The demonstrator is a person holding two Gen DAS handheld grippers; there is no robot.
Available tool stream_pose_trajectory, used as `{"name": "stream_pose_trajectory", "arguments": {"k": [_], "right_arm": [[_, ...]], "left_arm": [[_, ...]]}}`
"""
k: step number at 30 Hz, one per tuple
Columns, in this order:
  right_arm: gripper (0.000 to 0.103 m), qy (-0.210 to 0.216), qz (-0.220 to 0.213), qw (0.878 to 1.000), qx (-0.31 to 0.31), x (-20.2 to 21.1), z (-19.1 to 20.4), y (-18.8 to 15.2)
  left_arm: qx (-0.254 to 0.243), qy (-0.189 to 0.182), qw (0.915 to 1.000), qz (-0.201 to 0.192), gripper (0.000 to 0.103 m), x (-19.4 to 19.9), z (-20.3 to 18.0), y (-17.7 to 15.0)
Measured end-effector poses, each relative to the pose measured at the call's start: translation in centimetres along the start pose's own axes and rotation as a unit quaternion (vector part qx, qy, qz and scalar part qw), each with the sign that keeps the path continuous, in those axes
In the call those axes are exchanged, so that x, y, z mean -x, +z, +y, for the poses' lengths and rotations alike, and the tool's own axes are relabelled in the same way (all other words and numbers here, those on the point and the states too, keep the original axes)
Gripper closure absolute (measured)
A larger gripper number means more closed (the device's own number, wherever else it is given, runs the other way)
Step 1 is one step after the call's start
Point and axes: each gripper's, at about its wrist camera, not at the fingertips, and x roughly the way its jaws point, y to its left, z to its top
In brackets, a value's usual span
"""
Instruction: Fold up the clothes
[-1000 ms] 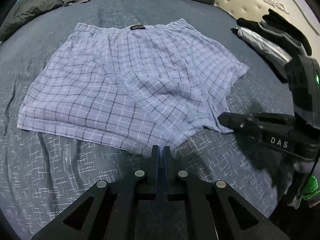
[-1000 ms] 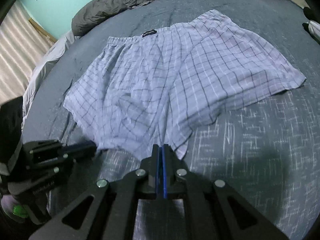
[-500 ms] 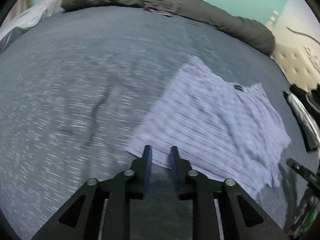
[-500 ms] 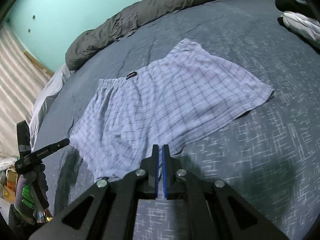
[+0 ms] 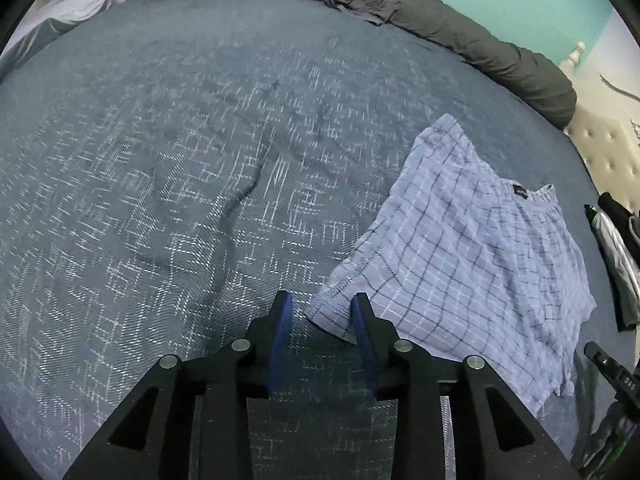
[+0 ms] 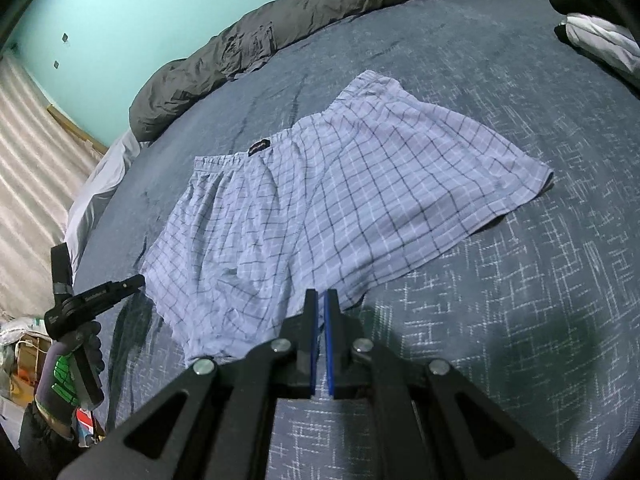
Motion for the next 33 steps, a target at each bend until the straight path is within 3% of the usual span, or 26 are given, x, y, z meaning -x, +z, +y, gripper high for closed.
{"name": "stream_pose_trajectory", "arguments": {"k": [5,10,16,33], "right_arm": [[0.101,0.000,-0.001,1.000,-0.004,0.0,-0.3,0.2],[0.101,0.000,-0.003,1.000,-0.005,0.0,-0.5,0.3],[0.101,-0.002,-0.006,1.000,-0.010,0.2,-0.8,0.3],[0.101,-0.003,-0.030,0.999,-0.035,1.8,-3.1,1.1]], "left_arm": [[-0.008,-0.005,1.0000,0.001,0.070,-0.6,-0.8,0.1],[-0.022,-0.006,0.9997,0.003,0.085,-0.6,-1.4,0.1],[-0.029,-0.009,0.9995,-0.002,0.095,-0.4,-2.0,0.5],[-0.064,-0.034,0.9959,-0.055,0.097,5.5,-7.5,2.1]]}}
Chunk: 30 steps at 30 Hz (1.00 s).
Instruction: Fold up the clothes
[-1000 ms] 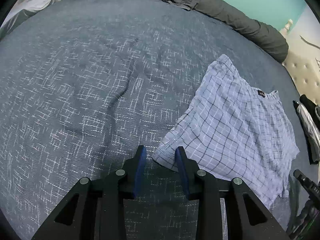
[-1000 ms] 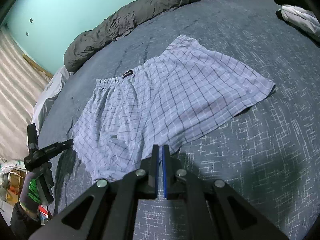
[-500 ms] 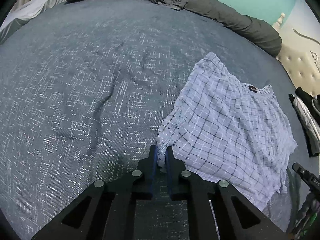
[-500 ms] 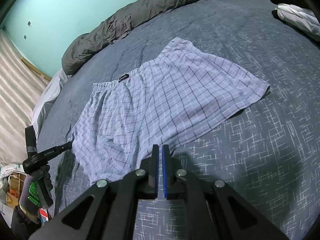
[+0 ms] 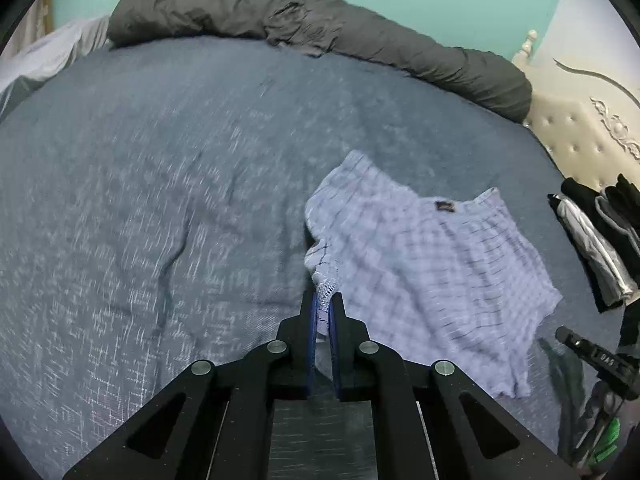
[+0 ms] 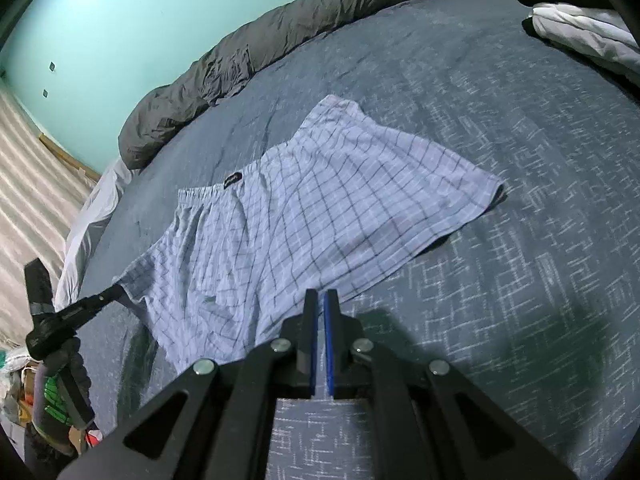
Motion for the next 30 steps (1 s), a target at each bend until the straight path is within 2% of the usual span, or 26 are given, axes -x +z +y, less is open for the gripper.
{"name": "stream_pose_trajectory", "arguments": {"k": [6,11,16,19,23,27,30], "right_arm": [[0.101,0.008,-0.009,1.000,-0.011,1.0,-1.3,0.7],[0.101,0.010,-0.020,0.999,-0.028,2.1,-3.0,1.2],[0.101,0.003,-0.039,0.998,-0.056,3.7,-5.6,2.0],[0.101,-0.003,-0.050,0.996,-0.069,4.5,-7.1,2.5],[0.101,-0.006,-0.058,0.994,-0.088,4.7,-9.1,3.2],[0.101,-0.007,-0.060,0.993,-0.099,4.6,-10.6,3.6],[0.101,-0.006,-0.062,0.992,-0.108,4.5,-11.6,3.8]], "left_arm": [[-0.039,-0.015,0.9991,-0.008,0.097,1.5,-5.0,2.6],[-0.086,-0.035,0.9956,-0.010,0.097,1.6,-12.5,5.3],[-0.134,-0.071,0.9884,0.002,0.097,-0.7,-21.4,6.7],[-0.168,-0.093,0.9811,0.020,0.097,-3.1,-27.5,6.3],[-0.189,-0.122,0.9712,0.079,0.097,-8.6,-33.9,3.5],[-0.214,-0.110,0.9625,0.125,0.097,-13.3,-36.7,0.2],[-0.210,-0.105,0.9617,0.141,0.095,-14.7,-36.5,-0.6]]}}
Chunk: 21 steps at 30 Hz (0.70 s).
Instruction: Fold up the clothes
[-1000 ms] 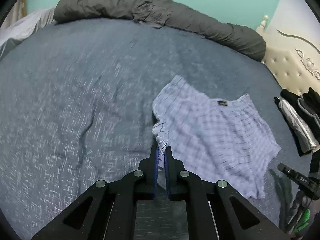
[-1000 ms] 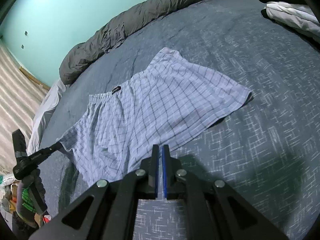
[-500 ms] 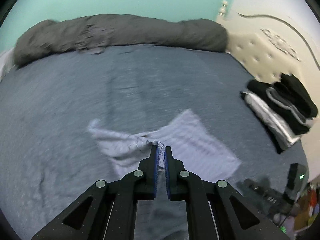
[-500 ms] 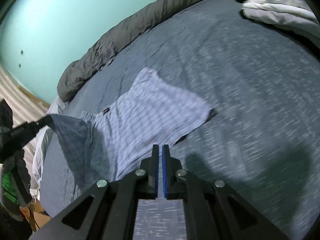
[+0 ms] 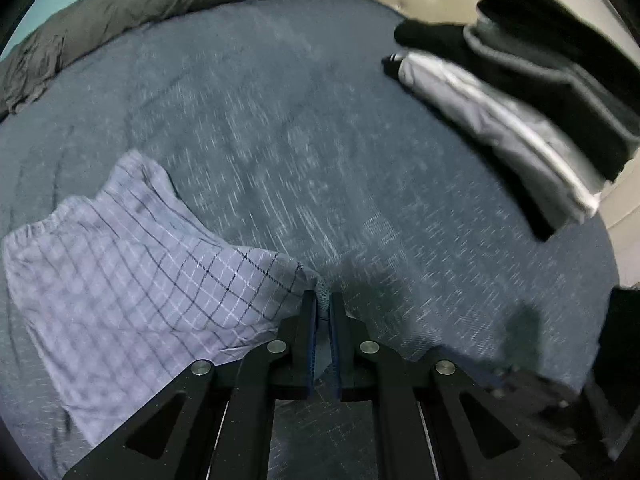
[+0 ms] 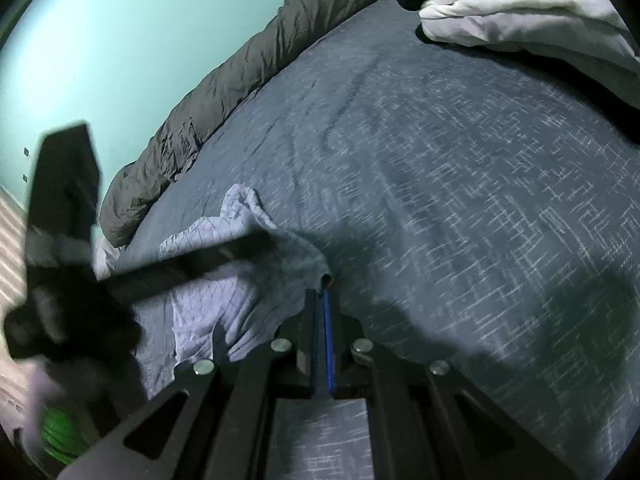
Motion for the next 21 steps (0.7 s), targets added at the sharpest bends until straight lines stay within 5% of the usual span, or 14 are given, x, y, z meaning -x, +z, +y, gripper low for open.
{"name": "stream_pose_trajectory", "arguments": {"k": [7,13,17,21], "right_arm": [[0.101,0.019,-0.001,1.000,-0.021,-0.9,-0.5,0.3],[0.094,0.039,-0.004,0.999,-0.021,-2.7,1.3,0.6],[0.072,0.039,-0.007,0.999,-0.030,-4.1,2.0,1.1],[0.071,0.030,-0.011,0.999,-0.038,-5.2,2.2,1.7]], "left_arm": [[0.021,0.010,0.9986,-0.047,0.065,5.4,4.9,0.6],[0.051,0.061,0.9937,-0.079,0.061,8.6,11.3,1.6],[0.059,0.084,0.9920,-0.074,0.060,8.3,14.1,1.9],[0.066,0.100,0.9904,-0.068,0.058,7.3,16.6,2.7]]}}
